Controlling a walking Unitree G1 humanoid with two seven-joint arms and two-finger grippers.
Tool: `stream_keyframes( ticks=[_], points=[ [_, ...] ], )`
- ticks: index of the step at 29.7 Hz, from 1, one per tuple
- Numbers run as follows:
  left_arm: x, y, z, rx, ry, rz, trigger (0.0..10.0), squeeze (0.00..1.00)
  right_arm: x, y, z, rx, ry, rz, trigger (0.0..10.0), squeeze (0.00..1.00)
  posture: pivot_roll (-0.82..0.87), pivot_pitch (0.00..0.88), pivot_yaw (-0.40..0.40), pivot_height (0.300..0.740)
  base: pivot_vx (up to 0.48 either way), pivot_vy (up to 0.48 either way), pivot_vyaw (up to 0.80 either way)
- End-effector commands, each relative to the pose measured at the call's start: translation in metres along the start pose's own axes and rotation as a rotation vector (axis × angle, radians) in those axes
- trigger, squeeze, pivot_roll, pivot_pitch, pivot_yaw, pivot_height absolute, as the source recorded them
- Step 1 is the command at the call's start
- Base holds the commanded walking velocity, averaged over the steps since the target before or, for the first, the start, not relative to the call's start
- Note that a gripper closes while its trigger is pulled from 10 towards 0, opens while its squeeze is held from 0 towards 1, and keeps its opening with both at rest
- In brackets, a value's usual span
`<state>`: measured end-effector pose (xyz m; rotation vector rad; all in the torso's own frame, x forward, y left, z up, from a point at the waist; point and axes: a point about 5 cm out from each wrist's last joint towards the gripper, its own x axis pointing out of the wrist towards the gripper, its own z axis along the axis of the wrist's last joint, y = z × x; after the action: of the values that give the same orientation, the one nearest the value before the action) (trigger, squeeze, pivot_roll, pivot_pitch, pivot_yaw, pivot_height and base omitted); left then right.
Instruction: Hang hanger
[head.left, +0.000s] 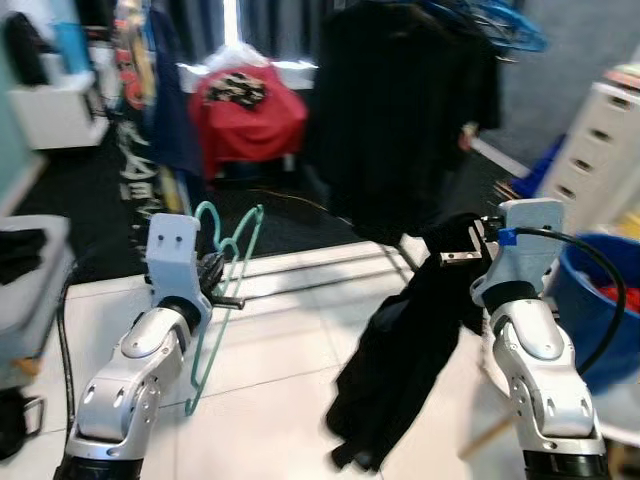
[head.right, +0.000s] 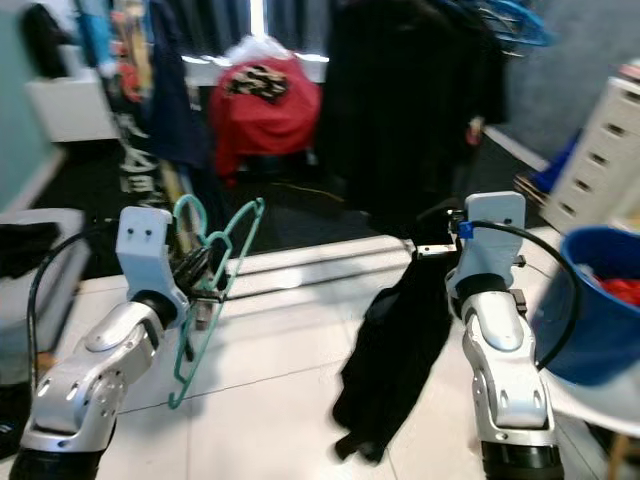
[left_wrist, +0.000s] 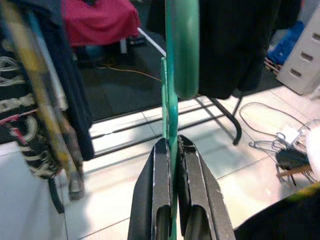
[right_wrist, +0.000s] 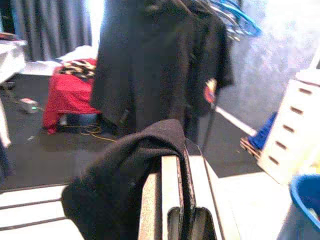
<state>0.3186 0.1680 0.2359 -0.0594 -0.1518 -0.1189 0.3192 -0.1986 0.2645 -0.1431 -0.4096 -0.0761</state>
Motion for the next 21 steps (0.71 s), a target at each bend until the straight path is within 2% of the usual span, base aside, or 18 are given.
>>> stream_keyframes(
  ticks=[1,9,14,16,17,18,21],
  points=[
    [-0.001,0.001,-0.001,0.009,0.007,0.006,10.0,0.0,0.0,0.0,0.001,0.012,-0.015,-0.003,10.0,0.0,-0.06,0.186,-0.021,0.74,0.0,0.0,-0.8],
    [-0.001,0.003,0.002,0.043,-0.01,0.012,10.0,0.0,0.001,0.002,0.002,0.012,-0.024,0.005,10.0,0.0,-0.06,0.186,-0.017,0.74,0.0,0.0,-0.8],
    [-0.001,0.008,0.007,0.122,-0.024,0.018,10.0,0.0,0.001,0.003,0.005,-0.004,-0.039,0.012,10.0,0.0,-0.05,0.179,-0.016,0.74,0.0,0.0,-0.8],
    [-0.001,0.01,0.007,0.129,-0.024,0.02,10.0,0.0,0.001,0.004,0.005,-0.018,-0.045,0.015,10.0,0.0,-0.05,0.179,-0.016,0.74,0.0,0.0,-0.8],
    [-0.004,0.012,0.008,0.186,-0.035,0.001,10.0,0.0,-0.001,0.006,0.003,-0.116,-0.067,0.042,10.0,0.0,-0.05,0.174,-0.016,0.74,0.0,0.0,-0.8],
    [-0.008,0.013,0.006,0.224,-0.043,-0.014,10.0,0.0,-0.004,0.009,0.0,-0.172,-0.073,0.063,10.0,0.0,-0.05,0.168,-0.016,0.74,0.0,0.0,-0.8],
    [-0.011,0.013,0.003,0.26,-0.05,-0.03,10.0,0.0,-0.007,0.011,-0.005,-0.222,-0.076,0.086,10.0,0.0,-0.05,0.166,-0.017,0.74,0.0,0.0,-0.8]
  ],
)
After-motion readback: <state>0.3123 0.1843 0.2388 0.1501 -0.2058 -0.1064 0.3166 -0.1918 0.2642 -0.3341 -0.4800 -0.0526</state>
